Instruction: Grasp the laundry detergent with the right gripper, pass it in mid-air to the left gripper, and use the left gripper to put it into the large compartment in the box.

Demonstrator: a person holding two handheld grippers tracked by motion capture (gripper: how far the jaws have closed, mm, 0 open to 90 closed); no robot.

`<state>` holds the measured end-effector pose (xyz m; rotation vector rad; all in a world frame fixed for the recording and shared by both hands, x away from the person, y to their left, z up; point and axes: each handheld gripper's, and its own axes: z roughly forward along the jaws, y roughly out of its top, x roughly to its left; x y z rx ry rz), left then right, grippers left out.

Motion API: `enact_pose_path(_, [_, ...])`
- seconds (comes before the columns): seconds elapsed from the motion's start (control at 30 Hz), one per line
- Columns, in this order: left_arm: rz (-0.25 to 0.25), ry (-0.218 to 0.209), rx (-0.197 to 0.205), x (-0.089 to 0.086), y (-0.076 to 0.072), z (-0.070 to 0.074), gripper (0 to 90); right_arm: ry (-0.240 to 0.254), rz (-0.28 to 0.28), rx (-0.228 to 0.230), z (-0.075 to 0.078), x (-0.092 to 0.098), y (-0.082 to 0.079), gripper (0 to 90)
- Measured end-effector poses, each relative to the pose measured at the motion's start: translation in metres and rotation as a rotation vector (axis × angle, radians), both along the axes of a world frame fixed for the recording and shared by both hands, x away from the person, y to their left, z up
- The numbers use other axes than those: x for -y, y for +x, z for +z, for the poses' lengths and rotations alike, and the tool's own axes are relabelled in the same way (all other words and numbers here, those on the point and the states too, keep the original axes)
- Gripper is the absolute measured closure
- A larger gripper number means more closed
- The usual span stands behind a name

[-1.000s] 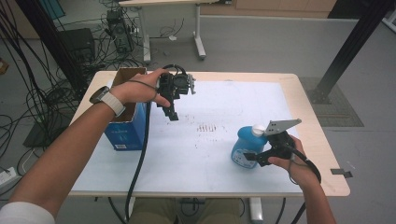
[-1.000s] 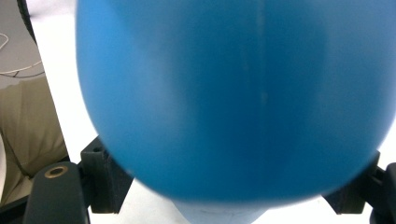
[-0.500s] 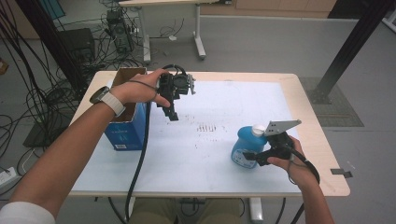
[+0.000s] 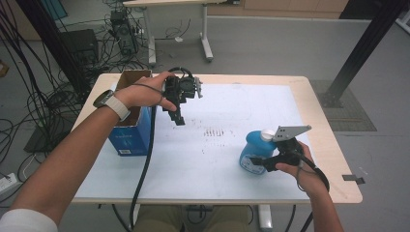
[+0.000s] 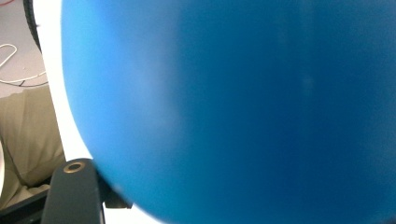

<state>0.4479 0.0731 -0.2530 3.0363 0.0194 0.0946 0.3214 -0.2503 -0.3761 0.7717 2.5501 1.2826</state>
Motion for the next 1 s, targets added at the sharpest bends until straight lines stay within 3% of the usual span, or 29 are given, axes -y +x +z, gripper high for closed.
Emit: enact_pose_path(1.0, [0.003,-0.001,-0.003,-0.0008,0.0002,-0.0015,13.2,0.026,0.004,0.026,-0.0056,0.0004,-0.0004,32.2])
